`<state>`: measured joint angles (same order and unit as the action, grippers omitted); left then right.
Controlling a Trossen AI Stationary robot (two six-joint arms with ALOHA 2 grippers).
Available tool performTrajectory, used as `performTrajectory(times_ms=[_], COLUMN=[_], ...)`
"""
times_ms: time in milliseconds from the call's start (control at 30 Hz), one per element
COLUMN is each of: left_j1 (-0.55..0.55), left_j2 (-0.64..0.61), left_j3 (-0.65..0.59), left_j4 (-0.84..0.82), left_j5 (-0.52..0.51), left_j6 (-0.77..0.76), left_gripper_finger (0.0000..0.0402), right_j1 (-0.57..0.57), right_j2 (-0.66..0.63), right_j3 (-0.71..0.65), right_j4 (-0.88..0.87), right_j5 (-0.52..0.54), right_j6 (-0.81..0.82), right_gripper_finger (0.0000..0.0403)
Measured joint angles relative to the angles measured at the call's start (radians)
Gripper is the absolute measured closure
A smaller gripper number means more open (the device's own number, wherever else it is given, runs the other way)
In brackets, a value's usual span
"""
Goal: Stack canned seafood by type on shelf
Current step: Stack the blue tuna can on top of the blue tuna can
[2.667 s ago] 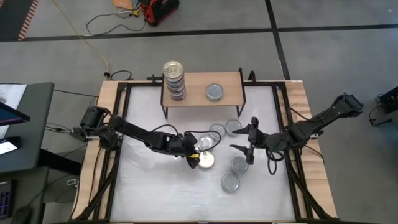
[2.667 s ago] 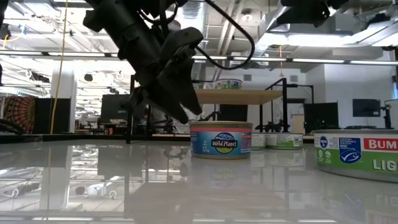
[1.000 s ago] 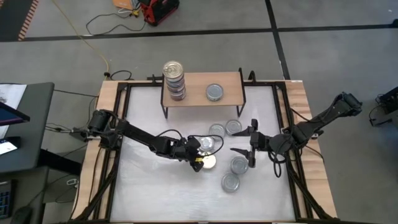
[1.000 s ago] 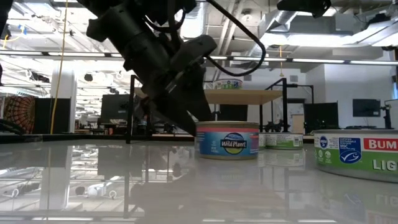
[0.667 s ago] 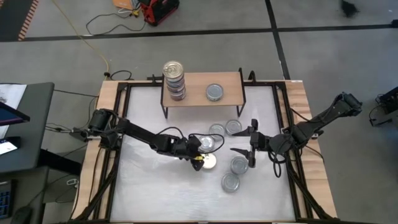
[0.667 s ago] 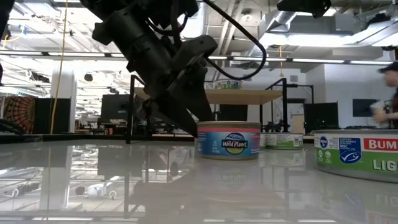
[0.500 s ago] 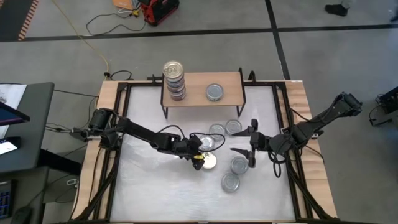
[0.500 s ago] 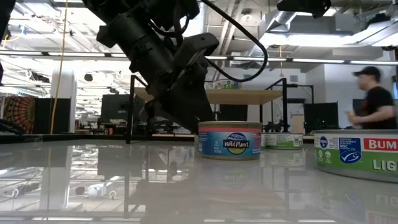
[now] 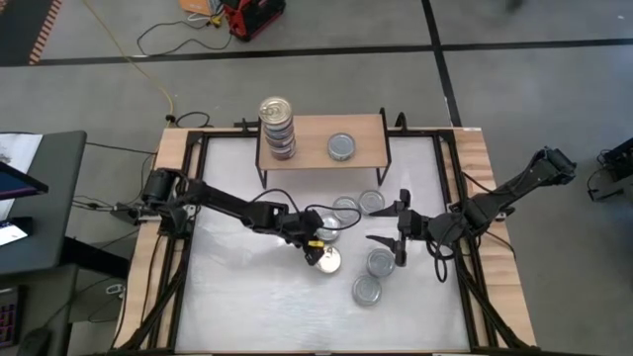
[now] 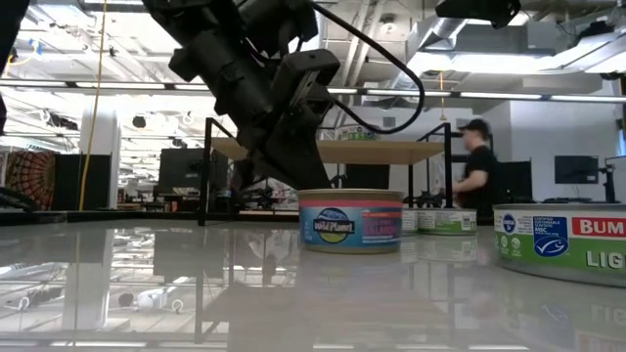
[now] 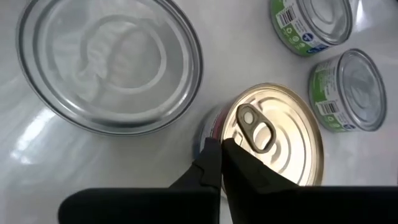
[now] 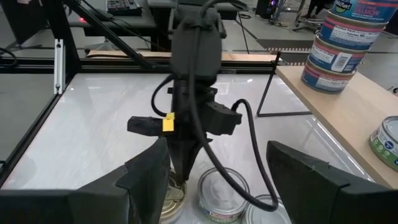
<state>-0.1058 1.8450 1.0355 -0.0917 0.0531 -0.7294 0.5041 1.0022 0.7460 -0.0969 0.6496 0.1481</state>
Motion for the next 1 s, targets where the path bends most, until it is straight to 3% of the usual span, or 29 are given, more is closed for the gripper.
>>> performTrajectory(times_ms=[233, 400, 533, 833, 1000], left_j1=[0.030, 0.059, 0.075, 0.077, 0.073], left_j2=[0.001, 0.001, 0.004, 0.004, -0.056], left_j3=[-0.003, -0.005, -0.006, -0.008, -0.010], left_j4=[-0.001, -0.022, -0.042, -0.056, -0.093], left_j5=[0.027, 0.025, 0.031, 0.016, -0.108], left_j6=[0.051, 0.090, 0.122, 0.176, 0.232], left_gripper_finger=[0.0401, 0.0401, 0.0400, 0.0401, 0.0401], right_j1=[0.030, 0.080, 0.040, -0.043, -0.027], right_j2=[0.041, 0.197, 0.362, 0.601, 0.606], right_j3=[0.000, 0.001, 0.051, 0.241, 0.282], right_j4=[-0.001, 0.165, 0.332, 0.124, 0.047], right_j5=[-0.182, -0.152, -0.124, -0.146, -0.094], right_j6=[-0.093, -0.291, -0.429, -0.333, -0.302], right_gripper_finger=[0.0112, 0.0112, 0.0112, 0.0111, 0.0111])
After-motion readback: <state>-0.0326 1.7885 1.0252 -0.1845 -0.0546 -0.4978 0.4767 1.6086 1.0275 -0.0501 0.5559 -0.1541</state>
